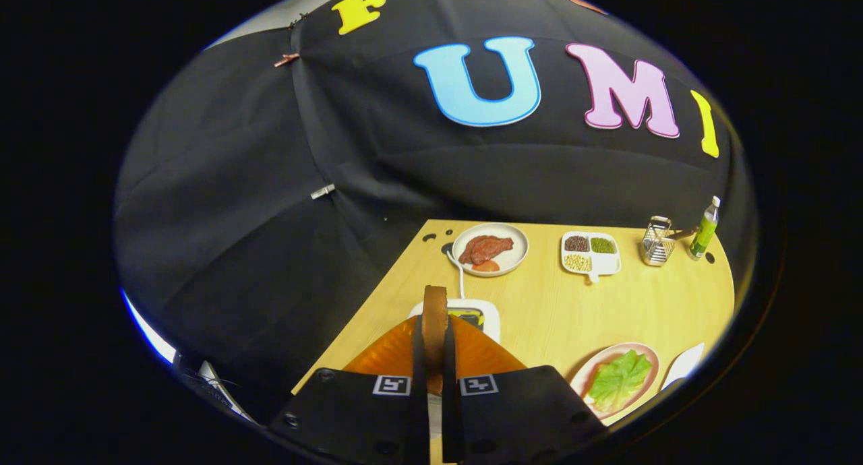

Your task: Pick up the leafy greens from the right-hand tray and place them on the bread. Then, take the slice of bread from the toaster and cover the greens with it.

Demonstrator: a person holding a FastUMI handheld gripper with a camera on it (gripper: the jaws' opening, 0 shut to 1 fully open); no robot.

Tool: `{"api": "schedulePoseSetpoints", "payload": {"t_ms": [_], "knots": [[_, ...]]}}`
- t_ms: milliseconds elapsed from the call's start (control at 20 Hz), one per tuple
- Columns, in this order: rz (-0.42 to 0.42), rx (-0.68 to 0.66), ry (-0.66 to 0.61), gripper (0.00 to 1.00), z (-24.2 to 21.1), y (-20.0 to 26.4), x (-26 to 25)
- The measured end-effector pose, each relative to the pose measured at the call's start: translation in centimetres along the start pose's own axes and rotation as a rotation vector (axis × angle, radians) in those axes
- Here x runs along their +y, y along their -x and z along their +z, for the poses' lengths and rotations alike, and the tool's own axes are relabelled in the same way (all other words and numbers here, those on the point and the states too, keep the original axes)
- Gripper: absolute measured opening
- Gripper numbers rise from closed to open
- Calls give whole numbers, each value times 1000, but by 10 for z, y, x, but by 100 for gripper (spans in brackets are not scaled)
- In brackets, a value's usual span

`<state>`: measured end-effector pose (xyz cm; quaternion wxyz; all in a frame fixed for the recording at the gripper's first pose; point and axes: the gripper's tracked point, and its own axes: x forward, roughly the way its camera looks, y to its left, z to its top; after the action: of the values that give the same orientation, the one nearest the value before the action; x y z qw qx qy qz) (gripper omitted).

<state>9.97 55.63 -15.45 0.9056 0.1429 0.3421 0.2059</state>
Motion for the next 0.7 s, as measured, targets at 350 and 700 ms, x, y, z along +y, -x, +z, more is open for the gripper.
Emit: {"api": "schedulePoseSetpoints", "payload": {"t_ms": [350,700], "knots": [[-145,-56,16,11,13,75,-114],[-332,30,-59,12,-57,101,-233]]}}
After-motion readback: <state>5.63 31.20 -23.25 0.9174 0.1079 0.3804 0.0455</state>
